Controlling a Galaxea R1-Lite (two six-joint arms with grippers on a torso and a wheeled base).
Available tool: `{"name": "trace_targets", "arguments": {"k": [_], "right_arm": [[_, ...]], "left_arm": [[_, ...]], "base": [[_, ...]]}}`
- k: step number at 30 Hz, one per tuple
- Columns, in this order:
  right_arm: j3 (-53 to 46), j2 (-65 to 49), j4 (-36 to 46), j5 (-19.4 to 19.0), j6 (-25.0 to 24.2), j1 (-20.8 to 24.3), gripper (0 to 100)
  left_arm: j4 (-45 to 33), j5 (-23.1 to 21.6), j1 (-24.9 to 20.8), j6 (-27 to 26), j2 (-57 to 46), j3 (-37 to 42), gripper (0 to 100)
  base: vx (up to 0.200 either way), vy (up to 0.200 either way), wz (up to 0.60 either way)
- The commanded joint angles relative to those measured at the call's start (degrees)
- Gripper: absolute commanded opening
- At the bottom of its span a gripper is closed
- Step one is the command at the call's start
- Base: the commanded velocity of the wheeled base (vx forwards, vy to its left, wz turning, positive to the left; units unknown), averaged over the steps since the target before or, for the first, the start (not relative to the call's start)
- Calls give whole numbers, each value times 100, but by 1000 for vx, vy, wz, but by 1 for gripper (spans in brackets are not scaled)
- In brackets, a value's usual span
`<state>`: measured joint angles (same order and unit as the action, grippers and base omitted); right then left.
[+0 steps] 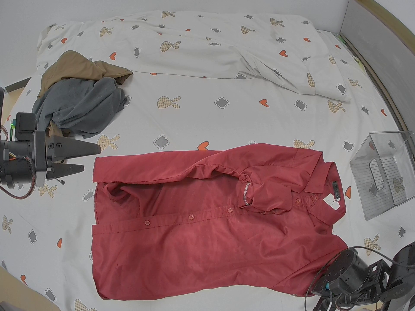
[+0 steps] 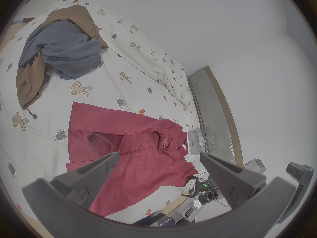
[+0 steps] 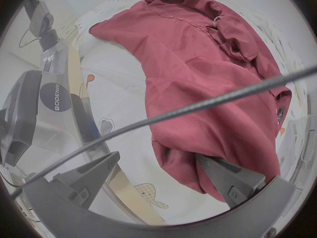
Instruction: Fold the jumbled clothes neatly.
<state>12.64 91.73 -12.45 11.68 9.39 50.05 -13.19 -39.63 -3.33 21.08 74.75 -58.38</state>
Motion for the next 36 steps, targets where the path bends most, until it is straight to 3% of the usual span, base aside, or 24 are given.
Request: {"name": "trace_targets", "arguments": {"k": [1,9,21,22,32,34,36], "right_arm": [[-271,398,-390,54,2,259,100],[-333,319,-575,247,2,637,100],[-412,635,-592,238,11,330,100],[-412,653,-592,238,11,321,0],[-306,319,-575,168,-77,338,0],[-218,-33,-425,-25,-42,338,0],[-78,-296,-3,-465,-51,330,0]], "left_arm": [[1,-1,-1,2,-5,2,100],[1,-1,-1,2,13,2,100],[1,-1,-1,2,-13,2,100],[1,-1,-1,2,-22,2,100],[1,-1,-1,2,-31,2,100],[1,-1,-1,2,-31,2,100],[1,-1,-1,2,-31,2,100]], "base": [[0,0,0],[0,0,0],[0,0,0],[0,0,0],[0,0,0],[0,0,0],[0,0,0]]}}
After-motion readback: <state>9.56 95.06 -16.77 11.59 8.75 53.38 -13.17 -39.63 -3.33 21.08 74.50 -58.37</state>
